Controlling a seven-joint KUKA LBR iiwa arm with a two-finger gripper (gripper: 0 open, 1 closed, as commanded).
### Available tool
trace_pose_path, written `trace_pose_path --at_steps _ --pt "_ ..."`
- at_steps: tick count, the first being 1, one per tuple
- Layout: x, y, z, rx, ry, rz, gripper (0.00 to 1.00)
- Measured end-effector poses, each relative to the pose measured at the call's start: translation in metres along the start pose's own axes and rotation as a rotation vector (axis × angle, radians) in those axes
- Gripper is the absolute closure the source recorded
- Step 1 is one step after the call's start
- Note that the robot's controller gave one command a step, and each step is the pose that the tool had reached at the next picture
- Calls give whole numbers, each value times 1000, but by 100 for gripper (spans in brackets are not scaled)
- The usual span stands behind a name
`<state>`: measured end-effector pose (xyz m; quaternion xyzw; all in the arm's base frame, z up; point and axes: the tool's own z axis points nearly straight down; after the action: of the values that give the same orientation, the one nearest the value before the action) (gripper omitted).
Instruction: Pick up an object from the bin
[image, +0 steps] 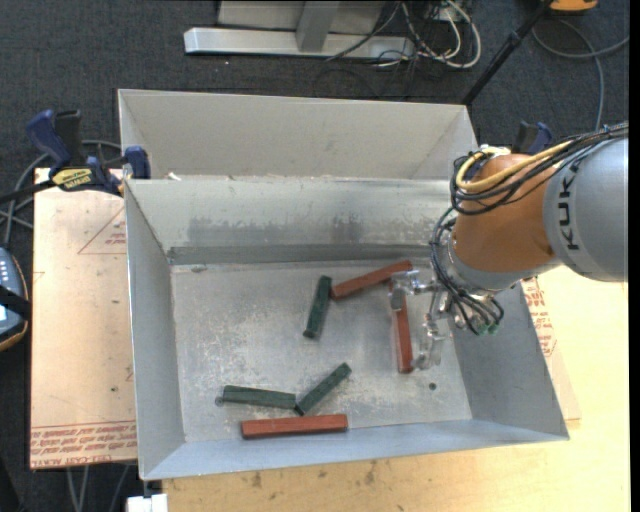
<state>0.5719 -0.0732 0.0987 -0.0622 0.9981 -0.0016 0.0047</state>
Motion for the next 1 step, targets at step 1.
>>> trace_pose_path --at_steps 1 --pt "14 -4 25 -7 8 -421 0"
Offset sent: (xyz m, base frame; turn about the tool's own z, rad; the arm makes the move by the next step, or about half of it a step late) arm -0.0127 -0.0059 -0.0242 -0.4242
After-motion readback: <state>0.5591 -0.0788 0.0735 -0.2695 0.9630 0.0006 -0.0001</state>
